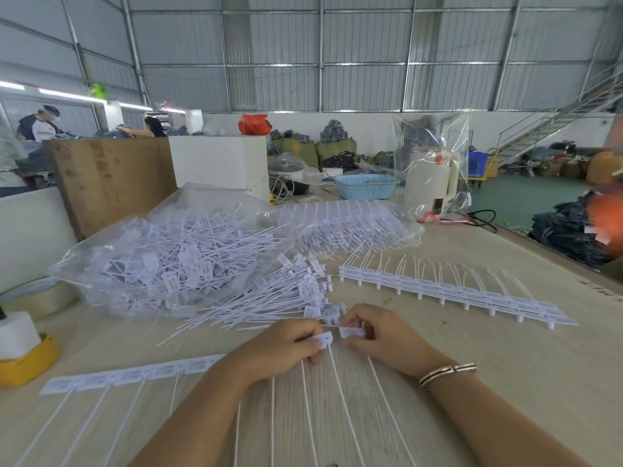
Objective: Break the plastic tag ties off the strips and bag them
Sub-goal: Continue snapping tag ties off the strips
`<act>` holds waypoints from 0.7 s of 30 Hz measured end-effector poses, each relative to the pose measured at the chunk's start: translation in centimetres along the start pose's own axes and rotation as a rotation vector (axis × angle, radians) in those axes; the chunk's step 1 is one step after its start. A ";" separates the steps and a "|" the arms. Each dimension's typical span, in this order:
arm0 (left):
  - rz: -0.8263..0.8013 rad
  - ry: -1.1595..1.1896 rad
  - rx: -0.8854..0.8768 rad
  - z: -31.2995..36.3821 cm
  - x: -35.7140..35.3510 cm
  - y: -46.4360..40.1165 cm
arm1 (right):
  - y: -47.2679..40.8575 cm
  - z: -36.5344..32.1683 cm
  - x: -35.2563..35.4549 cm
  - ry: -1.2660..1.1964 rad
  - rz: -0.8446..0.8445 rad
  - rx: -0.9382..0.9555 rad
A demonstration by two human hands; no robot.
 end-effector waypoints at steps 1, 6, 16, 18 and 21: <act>-0.004 0.003 0.007 0.0 0.0 0.1 | -0.1 -0.1 -0.2 0.033 -0.008 0.013; 0.024 -0.051 0.019 0.1 0.0 0.1 | 0.0 -0.1 0.1 -0.013 0.007 -0.020; 0.221 -0.144 -0.076 1.1 -0.2 -0.4 | 0.6 -4.6 1.3 0.035 0.159 0.275; 0.255 -0.153 -0.112 1.3 -0.2 -0.5 | 0.6 -4.9 1.1 0.042 0.147 0.275; 0.271 -0.246 -0.142 1.7 -0.5 -0.5 | 0.5 -4.7 0.9 0.007 0.104 0.247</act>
Point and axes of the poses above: each hand's wrist, its own y-axis away from the middle knuckle, its own x-axis out of the back of the hand, z = x × y, the point moved 4 cm from there along -y, towards the middle knuckle, and after that the axes turned 14 degrees about y, right-handed, at the moved point
